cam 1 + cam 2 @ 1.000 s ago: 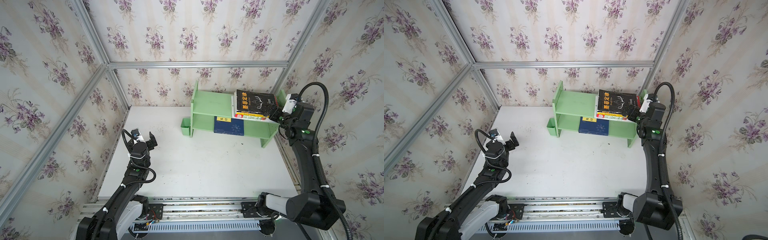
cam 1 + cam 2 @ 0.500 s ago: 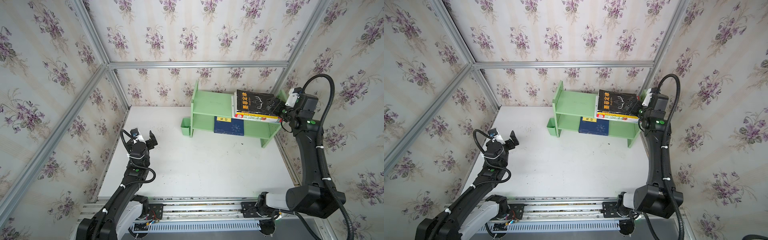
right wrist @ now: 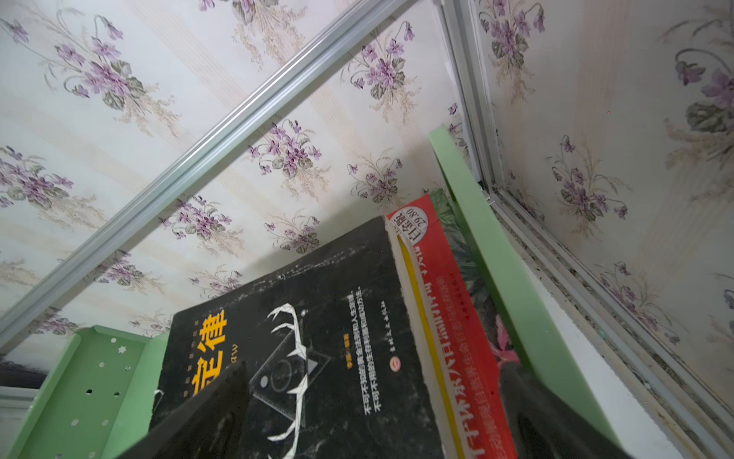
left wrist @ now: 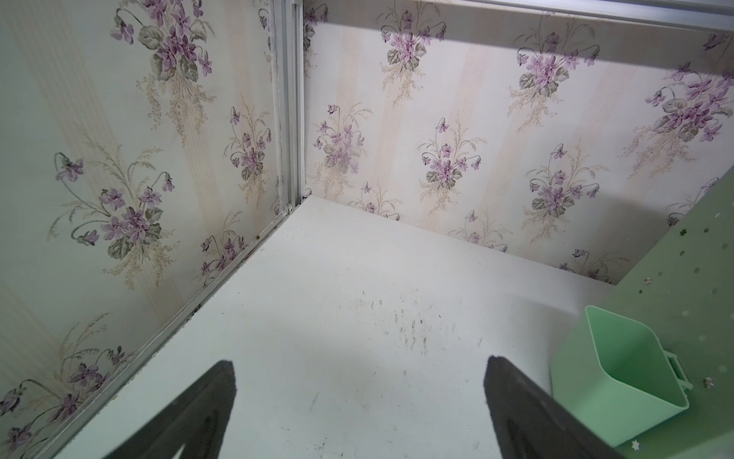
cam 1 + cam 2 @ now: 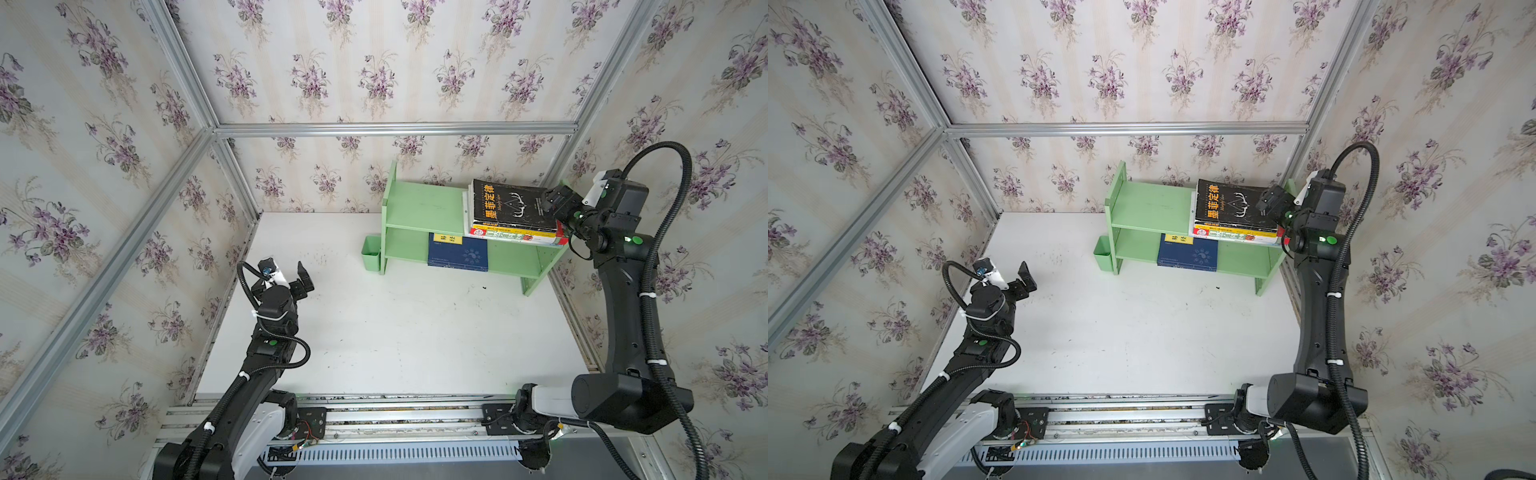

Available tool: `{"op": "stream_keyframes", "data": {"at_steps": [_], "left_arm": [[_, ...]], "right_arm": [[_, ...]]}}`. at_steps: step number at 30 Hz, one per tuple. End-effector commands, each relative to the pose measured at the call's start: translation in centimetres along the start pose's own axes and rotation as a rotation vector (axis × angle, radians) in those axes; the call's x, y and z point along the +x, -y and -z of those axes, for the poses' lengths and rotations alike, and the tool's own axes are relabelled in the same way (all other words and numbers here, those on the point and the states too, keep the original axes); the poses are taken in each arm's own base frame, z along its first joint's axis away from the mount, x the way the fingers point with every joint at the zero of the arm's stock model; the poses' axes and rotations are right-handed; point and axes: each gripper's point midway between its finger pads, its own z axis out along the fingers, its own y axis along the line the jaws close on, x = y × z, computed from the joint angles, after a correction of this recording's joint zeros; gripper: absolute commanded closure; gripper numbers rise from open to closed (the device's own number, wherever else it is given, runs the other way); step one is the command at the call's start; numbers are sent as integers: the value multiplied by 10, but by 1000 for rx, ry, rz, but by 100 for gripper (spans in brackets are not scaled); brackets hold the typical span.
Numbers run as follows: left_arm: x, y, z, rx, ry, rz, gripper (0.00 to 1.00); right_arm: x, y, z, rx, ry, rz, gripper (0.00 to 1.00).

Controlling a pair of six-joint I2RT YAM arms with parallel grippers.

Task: Stacking books/files
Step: Rotate the bookshelf to the top-right of the table.

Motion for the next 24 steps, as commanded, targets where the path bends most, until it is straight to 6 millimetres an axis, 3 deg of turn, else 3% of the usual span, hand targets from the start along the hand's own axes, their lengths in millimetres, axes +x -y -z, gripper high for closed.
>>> {"op": "stream_keyframes", "data": {"at_steps": [1, 4, 9, 12, 18, 22, 24], "left_arm": [[-8, 0, 0, 1, 27, 20, 0], [-8, -3, 0, -7, 33, 23, 0], [-10, -6, 2, -6, 38, 28, 0], [-10, -9, 0, -10, 36, 35, 0], [-7, -7, -3, -1, 23, 46, 0], [-4, -7, -5, 1, 13, 49, 0], [1, -8, -5, -3, 3, 57, 0]], "right_arm": [[-17, -7, 7, -23, 72, -21, 0], [-25, 8, 21, 40, 164, 30, 0], [-39, 31, 63, 111, 255, 68, 0], [-37, 38, 76, 159, 256, 118, 0], [-1, 66, 58, 212, 166, 97, 0], [11, 69, 53, 177, 176, 83, 0], [20, 85, 51, 222, 199, 77, 0]]}}
